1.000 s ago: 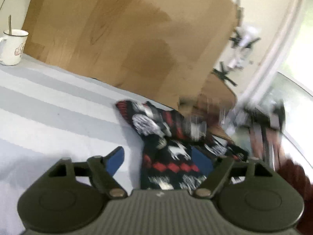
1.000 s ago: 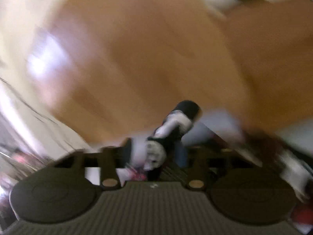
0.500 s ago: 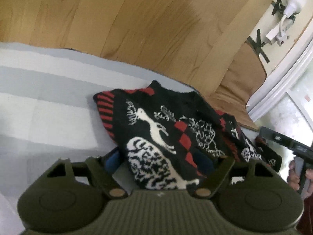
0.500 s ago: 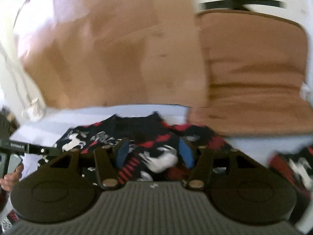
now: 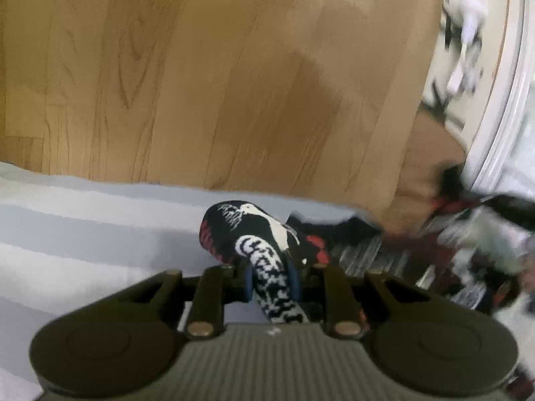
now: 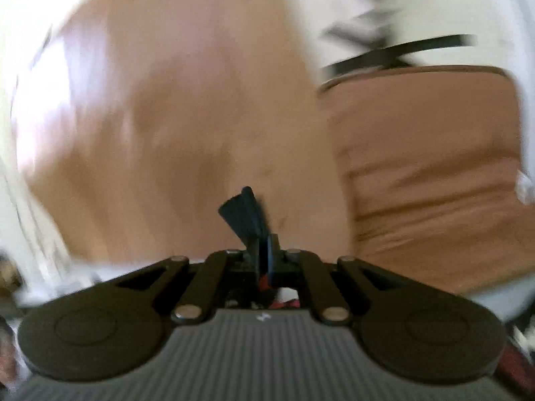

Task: Fold small clothes

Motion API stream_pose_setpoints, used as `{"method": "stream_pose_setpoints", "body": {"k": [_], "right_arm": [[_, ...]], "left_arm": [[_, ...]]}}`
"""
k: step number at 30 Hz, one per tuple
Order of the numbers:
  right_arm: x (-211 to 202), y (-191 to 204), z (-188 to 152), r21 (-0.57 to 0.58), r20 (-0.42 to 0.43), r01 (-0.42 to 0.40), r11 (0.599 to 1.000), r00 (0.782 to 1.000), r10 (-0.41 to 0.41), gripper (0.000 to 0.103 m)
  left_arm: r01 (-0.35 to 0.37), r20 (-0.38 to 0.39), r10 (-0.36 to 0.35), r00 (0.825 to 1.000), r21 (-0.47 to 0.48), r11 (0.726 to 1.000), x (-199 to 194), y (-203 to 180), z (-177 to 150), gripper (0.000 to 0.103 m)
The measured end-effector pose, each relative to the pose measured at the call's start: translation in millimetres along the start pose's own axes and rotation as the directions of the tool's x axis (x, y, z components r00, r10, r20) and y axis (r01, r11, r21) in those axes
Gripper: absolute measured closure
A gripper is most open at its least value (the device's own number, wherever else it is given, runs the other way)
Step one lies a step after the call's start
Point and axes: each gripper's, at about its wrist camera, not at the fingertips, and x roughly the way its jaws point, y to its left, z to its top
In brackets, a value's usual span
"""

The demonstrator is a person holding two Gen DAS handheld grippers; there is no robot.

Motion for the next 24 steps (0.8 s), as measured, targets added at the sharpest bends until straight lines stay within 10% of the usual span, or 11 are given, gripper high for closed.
{"method": "stream_pose_setpoints", "body": {"k": [6,12,16,19,24], "right_arm": [[-35.2,-52.9,-66.5,0.039,-0.286,0.166,0.985,0.947,-0.148,0.078],[-63.3,-66.1,-57.5,0.155,-0.187,0.160,0.975,0.974,-0.130,0.072],[-48.8,-56.5,-49.9,0.135,-0.188,0.107,0.985,0.979,-0.080,0.072],[-20.3,-54.8,-61.1,0.145,-0.261,0.035,0.989,0.965,0.004,0.076],[-12.1,-68.3,-50.1,0.135,-0.247,0.140,0.981,0.963,-0.103,0.083]], "left_arm": [[-0.120,-0.107,0.123,0.987,0.038,0.992,17.3,-5.2,-7.9,0.053],[-0.153,-0.022,0.152,0.988,-0.068,0.986,-13.0,4.2,8.0,0.051],[-0.053,0.029,0.054,0.998,-0.034,0.998,-23.9,-20.3,20.3,0.051],[0.026,-0.003,-0.026,1.000,0.027,0.999,-7.5,-54.2,23.6,0.049],[0.055,-0.107,-0.043,0.993,0.110,0.992,45.3,-94.1,13.8,0.048]]}}
